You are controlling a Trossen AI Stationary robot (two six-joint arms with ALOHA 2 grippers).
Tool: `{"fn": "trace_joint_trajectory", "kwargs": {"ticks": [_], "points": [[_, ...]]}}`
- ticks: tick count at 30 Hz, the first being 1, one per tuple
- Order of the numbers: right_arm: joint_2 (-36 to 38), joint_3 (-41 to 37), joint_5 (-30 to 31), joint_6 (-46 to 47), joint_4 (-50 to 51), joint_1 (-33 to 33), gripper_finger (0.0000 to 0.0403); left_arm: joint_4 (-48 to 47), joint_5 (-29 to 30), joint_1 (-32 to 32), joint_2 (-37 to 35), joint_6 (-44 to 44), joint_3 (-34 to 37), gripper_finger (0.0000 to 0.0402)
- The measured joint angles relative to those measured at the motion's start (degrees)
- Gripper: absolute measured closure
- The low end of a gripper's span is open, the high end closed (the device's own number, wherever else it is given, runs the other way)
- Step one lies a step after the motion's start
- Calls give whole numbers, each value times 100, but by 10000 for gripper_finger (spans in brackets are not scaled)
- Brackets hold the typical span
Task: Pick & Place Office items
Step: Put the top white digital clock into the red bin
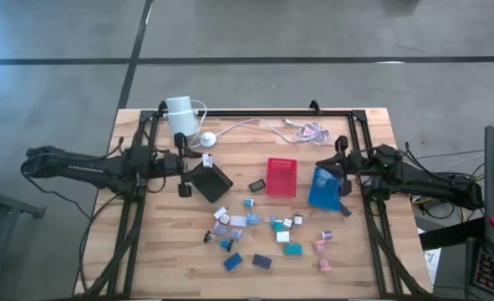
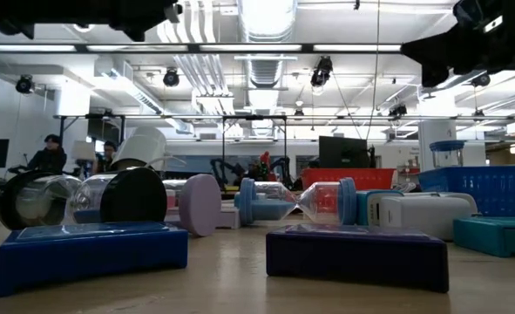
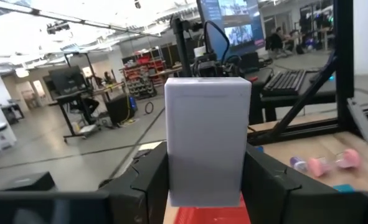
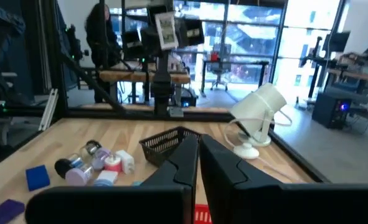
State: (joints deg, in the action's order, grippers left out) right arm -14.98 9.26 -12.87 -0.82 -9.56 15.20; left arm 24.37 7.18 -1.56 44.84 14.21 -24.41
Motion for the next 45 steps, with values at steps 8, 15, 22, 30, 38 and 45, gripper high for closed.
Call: {"fn": "trace_joint_trajectory", "kwargs": {"ticks": [8,15,22,30,38,45], "points": [[590,-25,-19,82,506,0,390,-191,-175,0,-952,-409,628,242],[816,-29,-46,85,681,0,390,-433,-381,0,-1655,-817,1142,242],[817,-34,-63,85,751,0,390,-403,-424,0,-2019,-906,1471,242],[815,-34,-63,60,769,0,390,-97,-126,2,-2027,-940,1538,242],[810,-40,-62,-80,767,0,390,133,295,163,-894,-788,443,243],[810,-40,-63,-81,762,0,390,-405,178,483,1270,-783,-1424,243]]}}
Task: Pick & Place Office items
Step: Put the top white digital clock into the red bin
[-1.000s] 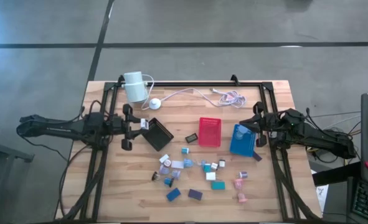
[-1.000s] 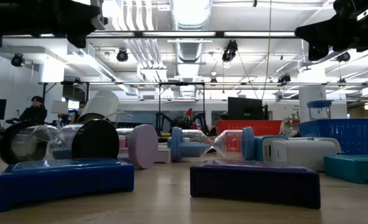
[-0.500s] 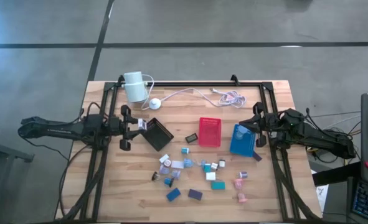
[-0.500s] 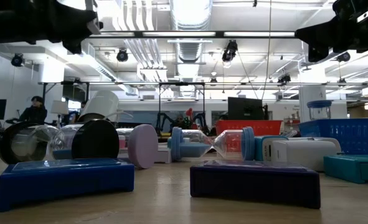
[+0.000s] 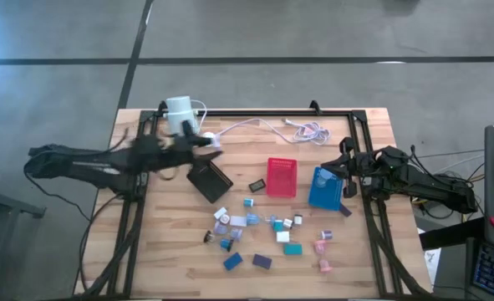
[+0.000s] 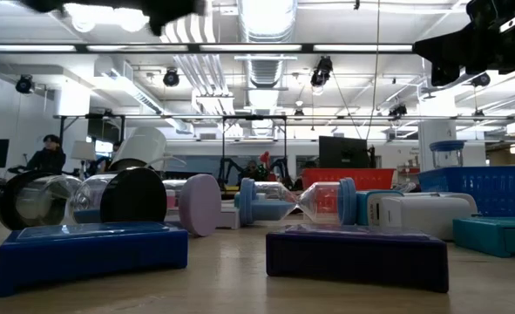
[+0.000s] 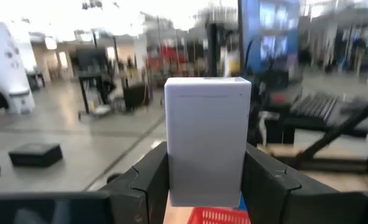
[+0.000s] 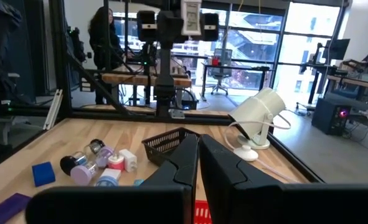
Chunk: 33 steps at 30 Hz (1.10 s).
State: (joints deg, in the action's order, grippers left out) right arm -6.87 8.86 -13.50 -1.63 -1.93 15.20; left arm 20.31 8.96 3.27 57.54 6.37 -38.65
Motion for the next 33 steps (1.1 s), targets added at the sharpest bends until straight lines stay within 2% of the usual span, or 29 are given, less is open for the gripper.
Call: {"fn": "trace_joint_trajectory", "kwargs": {"ticks": [5,9,18,22,28,33], "points": [[0,0,2,-2,0,0,390,-640,-343,161,1684,13,-1454,242],[-4,0,2,-2,-2,0,390,-1634,-565,171,2814,72,-2607,241],[-4,-2,2,17,7,0,390,-3891,-1071,305,4876,305,-4807,239],[-9,-4,4,57,17,-2,390,-4293,-1431,321,5497,321,-5372,238],[-9,-4,4,55,31,0,390,-4467,-2084,382,6063,515,-5801,238],[-51,-11,15,-1,44,-1,390,-4720,-2187,479,6511,618,-6172,239]]}}
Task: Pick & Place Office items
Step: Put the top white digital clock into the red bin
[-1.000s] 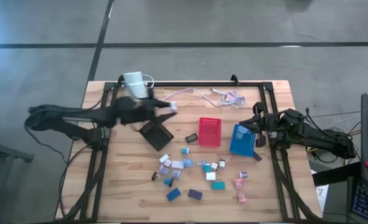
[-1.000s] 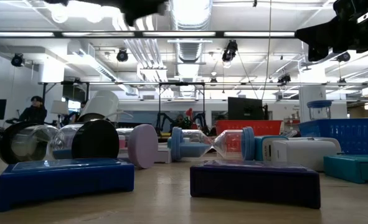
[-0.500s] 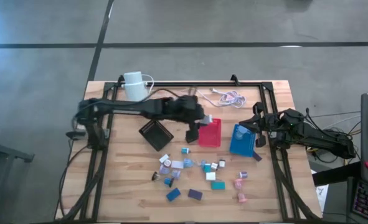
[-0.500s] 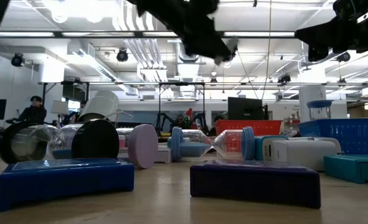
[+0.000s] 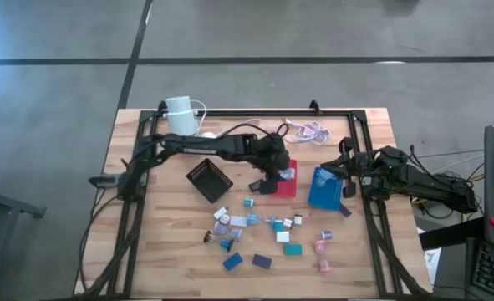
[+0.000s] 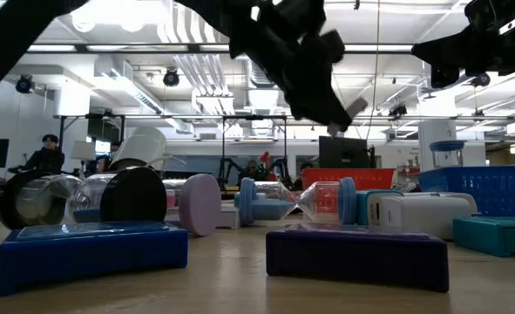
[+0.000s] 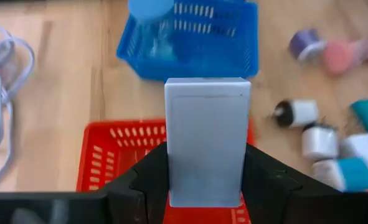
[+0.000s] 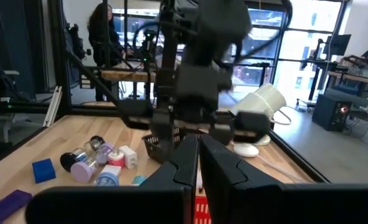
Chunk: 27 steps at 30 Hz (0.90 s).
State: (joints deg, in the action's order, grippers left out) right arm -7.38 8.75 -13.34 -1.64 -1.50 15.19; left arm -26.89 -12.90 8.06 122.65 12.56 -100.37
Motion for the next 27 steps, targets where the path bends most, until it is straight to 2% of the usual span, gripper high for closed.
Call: {"fn": "trace_joint_trajectory", "kwargs": {"ticks": [7,14,27], "points": [[-72,-9,2,-5,0,-1,390,-997,3,180,707,343,-736,239],[-67,-9,2,-30,0,0,390,-1309,-7,245,1165,471,-1336,240],[-72,-9,4,-51,4,8,390,-1392,165,249,1425,570,-1379,240]]}}
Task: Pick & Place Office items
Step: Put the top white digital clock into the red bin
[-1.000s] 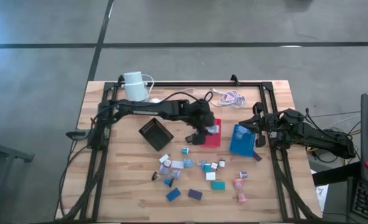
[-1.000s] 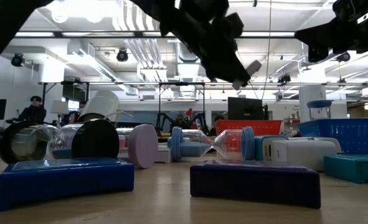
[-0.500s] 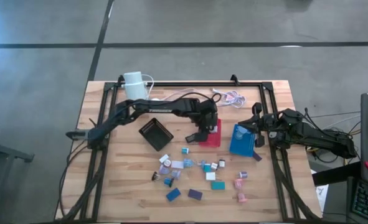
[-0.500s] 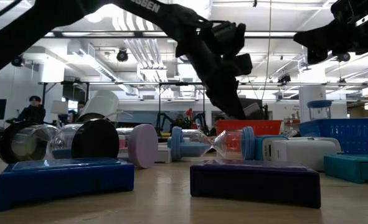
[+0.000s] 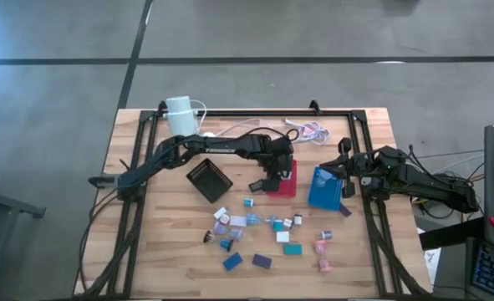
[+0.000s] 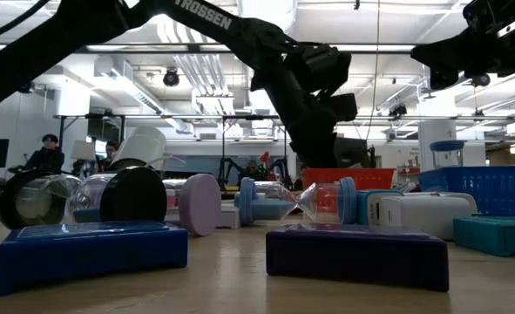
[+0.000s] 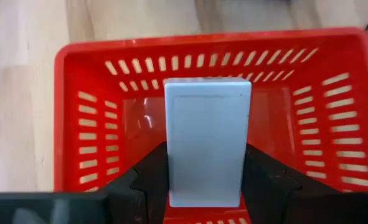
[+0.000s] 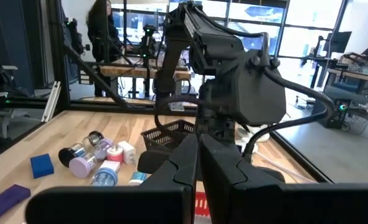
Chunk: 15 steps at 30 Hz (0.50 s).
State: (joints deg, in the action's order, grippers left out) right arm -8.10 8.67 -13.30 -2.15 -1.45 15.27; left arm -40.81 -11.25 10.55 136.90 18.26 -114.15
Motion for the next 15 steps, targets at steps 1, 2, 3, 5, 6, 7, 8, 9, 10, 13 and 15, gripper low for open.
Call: {"fn": "trace_joint_trajectory", "kwargs": {"ticks": [1,2,3,5,6,7,8,9,10,13,15], "points": [[0,0,0,0,0,0,390,-5,13,3,0,2,1,240],[0,0,1,0,0,0,390,2,25,4,4,1,1,240],[0,0,0,0,0,0,390,6,43,7,9,4,1,240],[0,0,0,0,0,0,390,4,75,11,20,21,1,240],[0,0,2,0,0,0,390,4,82,17,25,22,1,240],[0,0,2,0,0,0,390,4,87,22,31,22,1,240],[0,0,2,0,0,0,390,4,94,26,31,22,1,240],[0,0,2,0,0,0,390,6,93,32,31,22,1,241],[0,0,2,0,0,0,390,6,93,33,31,22,1,241],[1,0,2,0,0,0,390,6,93,33,31,21,20,241],[2,0,2,0,0,0,390,6,92,33,31,22,54,241]]}}
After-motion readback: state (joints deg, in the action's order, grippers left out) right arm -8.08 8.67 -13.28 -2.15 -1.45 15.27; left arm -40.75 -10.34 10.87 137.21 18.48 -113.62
